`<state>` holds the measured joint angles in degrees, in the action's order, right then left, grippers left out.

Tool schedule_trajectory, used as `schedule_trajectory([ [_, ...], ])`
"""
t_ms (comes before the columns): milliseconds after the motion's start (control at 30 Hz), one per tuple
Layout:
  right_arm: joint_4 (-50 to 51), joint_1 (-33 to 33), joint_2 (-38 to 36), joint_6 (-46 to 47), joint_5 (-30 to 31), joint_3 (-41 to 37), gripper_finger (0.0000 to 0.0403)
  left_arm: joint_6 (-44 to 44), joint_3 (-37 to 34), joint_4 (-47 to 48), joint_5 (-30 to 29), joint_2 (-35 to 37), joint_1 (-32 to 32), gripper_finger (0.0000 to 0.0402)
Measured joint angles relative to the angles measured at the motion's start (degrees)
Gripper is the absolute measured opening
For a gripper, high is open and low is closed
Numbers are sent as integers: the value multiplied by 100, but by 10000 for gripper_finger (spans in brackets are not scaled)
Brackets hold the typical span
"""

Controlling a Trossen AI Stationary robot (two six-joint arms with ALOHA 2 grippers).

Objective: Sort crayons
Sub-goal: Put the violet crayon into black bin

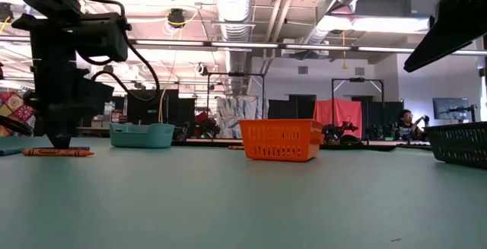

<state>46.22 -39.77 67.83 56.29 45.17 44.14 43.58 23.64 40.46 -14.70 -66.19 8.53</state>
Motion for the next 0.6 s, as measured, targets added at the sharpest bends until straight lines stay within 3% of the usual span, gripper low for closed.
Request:
schedule_trajectory([
  [133,-2,2,0,-18,0,0,132,-259,7,-64,121,2,42,8],
  [400,-50,2,0,-87,4,0,132,-515,26,-102,127,-2,42,12],
  [600,-89,4,0,-87,2,0,132,-1080,420,-403,193,-54,34,3],
])
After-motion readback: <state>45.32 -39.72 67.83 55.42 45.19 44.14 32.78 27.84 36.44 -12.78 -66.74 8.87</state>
